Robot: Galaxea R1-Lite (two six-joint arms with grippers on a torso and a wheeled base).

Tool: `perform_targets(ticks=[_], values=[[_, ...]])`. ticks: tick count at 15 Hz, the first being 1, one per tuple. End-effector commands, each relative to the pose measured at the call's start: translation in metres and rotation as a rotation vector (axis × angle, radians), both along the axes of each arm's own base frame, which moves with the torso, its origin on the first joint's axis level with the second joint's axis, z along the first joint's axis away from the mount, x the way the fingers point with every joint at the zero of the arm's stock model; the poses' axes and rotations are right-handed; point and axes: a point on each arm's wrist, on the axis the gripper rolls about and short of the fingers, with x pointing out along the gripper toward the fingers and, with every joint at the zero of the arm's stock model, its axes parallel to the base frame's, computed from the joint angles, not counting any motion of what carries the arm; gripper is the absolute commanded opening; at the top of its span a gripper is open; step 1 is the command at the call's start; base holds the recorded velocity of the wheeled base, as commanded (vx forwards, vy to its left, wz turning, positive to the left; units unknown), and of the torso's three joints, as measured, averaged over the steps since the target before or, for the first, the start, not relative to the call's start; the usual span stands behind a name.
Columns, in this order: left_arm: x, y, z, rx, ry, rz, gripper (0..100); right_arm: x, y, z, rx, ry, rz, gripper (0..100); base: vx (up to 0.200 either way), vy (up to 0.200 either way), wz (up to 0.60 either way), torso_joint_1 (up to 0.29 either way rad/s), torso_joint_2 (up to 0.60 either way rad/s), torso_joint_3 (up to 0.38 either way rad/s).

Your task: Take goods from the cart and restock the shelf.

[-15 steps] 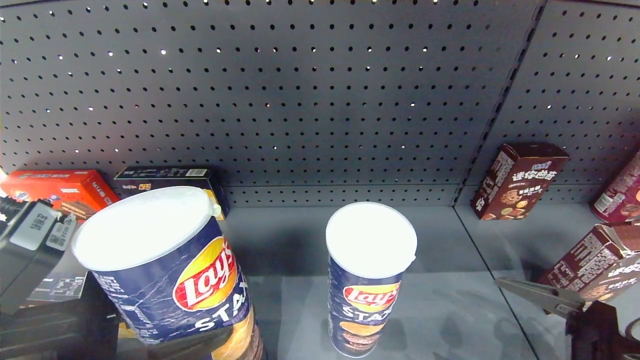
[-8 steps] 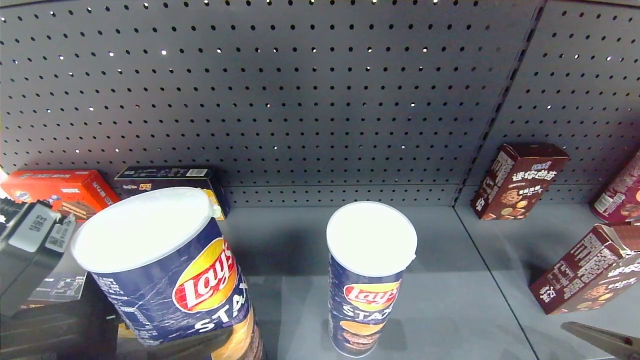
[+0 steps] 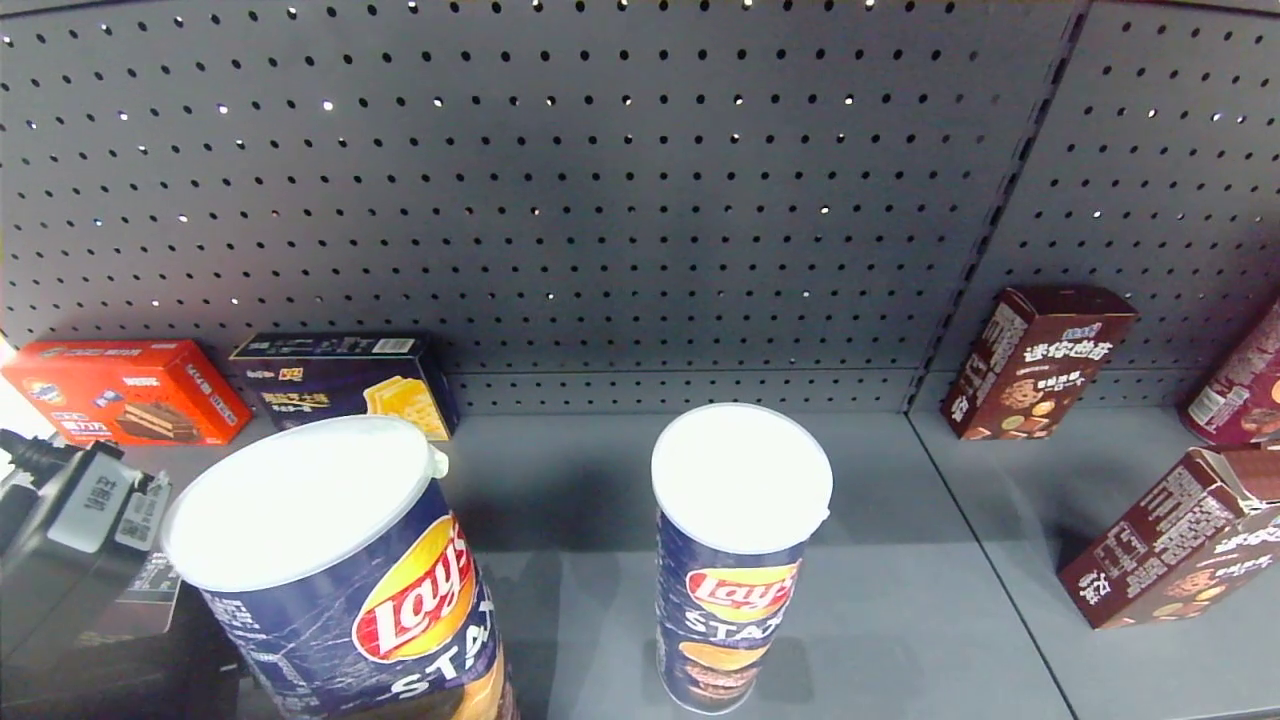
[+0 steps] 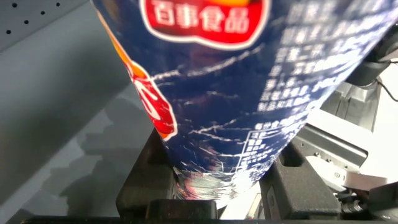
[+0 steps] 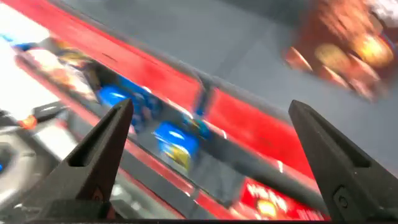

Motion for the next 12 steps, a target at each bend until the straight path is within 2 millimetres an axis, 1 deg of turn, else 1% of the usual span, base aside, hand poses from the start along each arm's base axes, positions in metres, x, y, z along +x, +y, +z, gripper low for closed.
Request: perform_targets(ticks=[1,5,6,8,10,12], values=[[-0.001,0.0007,0.0009,-0.004,-0.006,0.0,0,-0.0133,-0.0063,-0.0039,0.066,-0.105,-0.089,100,0.0,0.0,0.0,0.0,0.0,0.0],[0.0011,-0.0008,0.0028,-0.013,-0.015,-0.003,0,-0.014,-0.0067,-0.0041,0.071,-0.112,-0.088,100,0.0,0.0,0.0,0.0,0.0,0.0],[0.0023,-0.0016,0.0034,-0.024,-0.032,-0.003,0,-0.0141,-0.0065,-0.0041,0.071,-0.112,-0.109,100,0.0,0.0,0.0,0.0,0.0,0.0],[0.0029,-0.002,0.0049,-0.032,-0.042,-0.004,0,-0.0166,-0.002,-0.004,0.063,-0.116,-0.296,100,0.0,0.0,0.0,0.0,0.0,0.0],[0.0029,-0.002,0.0049,-0.032,-0.042,-0.004,0,-0.0163,-0.0027,-0.0043,0.07,-0.114,-0.334,100,0.0,0.0,0.0,0.0,0.0,0.0],[0.0028,-0.002,0.0045,-0.032,-0.041,-0.005,0,-0.0153,-0.004,-0.0036,0.061,-0.108,-0.415,100,0.0,0.0,0.0,0.0,0.0,0.0]])
